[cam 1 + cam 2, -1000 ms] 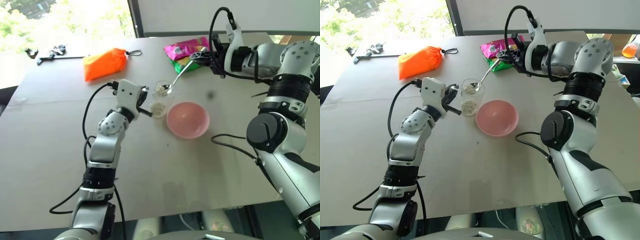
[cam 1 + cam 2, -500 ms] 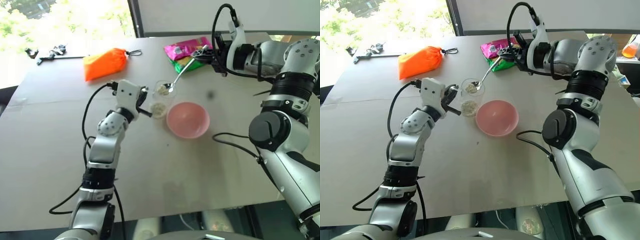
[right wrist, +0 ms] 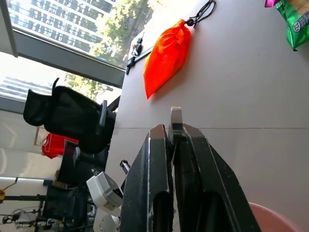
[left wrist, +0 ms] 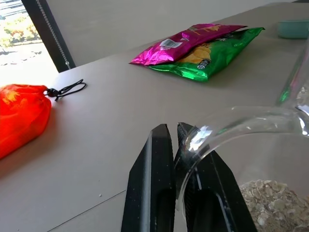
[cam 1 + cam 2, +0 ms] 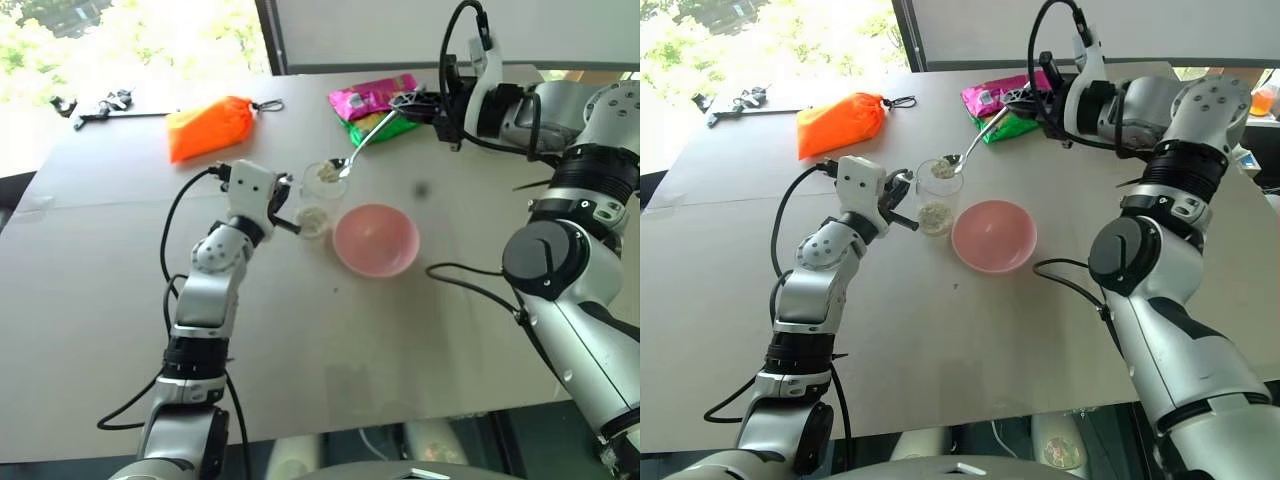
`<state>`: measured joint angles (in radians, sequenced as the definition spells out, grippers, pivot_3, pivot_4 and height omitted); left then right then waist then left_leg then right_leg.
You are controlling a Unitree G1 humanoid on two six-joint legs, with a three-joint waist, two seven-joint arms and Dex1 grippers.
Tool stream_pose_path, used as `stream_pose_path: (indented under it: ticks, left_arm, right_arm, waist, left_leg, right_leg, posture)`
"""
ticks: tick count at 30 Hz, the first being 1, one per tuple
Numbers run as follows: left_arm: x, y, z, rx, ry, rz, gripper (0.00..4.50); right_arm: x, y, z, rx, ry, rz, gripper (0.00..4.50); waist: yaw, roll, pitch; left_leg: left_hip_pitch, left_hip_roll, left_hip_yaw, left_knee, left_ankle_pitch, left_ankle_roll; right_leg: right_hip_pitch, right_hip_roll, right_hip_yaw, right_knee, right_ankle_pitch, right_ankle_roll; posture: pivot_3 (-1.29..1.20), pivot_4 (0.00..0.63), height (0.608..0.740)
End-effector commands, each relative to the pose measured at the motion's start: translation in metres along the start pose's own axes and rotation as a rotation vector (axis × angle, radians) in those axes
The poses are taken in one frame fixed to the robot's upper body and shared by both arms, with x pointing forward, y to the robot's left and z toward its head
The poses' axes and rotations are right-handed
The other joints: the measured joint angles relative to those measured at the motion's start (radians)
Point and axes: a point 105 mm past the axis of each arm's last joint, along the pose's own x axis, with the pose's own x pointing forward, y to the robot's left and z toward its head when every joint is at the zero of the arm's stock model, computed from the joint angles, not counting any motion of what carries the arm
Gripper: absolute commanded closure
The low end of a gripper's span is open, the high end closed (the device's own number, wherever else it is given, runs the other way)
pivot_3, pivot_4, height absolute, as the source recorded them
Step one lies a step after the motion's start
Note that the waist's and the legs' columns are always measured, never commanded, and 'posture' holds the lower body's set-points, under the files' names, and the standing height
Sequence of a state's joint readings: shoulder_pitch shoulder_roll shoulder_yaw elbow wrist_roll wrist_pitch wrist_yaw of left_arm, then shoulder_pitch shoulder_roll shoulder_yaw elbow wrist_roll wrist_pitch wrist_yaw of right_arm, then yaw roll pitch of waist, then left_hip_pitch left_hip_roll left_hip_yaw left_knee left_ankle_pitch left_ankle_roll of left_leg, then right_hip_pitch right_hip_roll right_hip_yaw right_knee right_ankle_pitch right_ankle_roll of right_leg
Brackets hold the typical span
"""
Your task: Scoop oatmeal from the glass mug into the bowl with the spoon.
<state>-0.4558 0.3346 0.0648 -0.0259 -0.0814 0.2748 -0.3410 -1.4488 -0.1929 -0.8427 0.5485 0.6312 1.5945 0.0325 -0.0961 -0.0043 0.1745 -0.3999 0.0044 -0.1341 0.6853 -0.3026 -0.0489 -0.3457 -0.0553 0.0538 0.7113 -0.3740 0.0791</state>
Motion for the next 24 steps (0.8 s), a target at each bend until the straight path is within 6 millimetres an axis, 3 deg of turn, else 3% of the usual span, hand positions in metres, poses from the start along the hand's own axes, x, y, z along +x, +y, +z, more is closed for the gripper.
stream_pose_path:
  ticks: [1, 13, 24]
  left_arm:
    - [-0.001, 0.005, 0.017, 0.027, -0.065, 0.014, 4.37]
    - [0.004, 0.008, 0.013, 0.034, -0.056, 0.011, 4.37]
    - [0.01, 0.015, 0.014, 0.053, -0.055, 0.011, 4.37]
  right_arm:
    - [-0.018, 0.025, 0.02, -0.065, -0.083, 0.066, 4.5]
    - [-0.051, 0.014, 0.027, -0.093, -0.189, 0.053, 4.5]
    - [-0.069, -0.013, -0.017, -0.121, -0.14, 0.028, 4.5]
  waist:
    - [0.0, 0.0, 0.0]
    - [0.003, 0.0, 0.0]
    - [0.001, 0.0, 0.0]
  left_leg:
    - [0.0, 0.0, 0.0, 0.0, 0.0, 0.0]
    - [0.0, 0.0, 0.001, 0.0, 0.0, 0.0]
    - [-0.001, 0.001, 0.002, 0.0, 0.0, 0.001]
  right_leg:
    - [0.0, 0.0, 0.0, 0.0, 0.0, 0.0]
    - [0.0, 0.0, 0.001, 0.0, 0.0, 0.0]
    - [0.0, 0.0, 0.002, -0.001, 0.0, 0.0]
  posture:
    - [0.0, 0.15, 0.74]
    - [0.0, 0.15, 0.74]
    - [0.0, 0.15, 0.74]
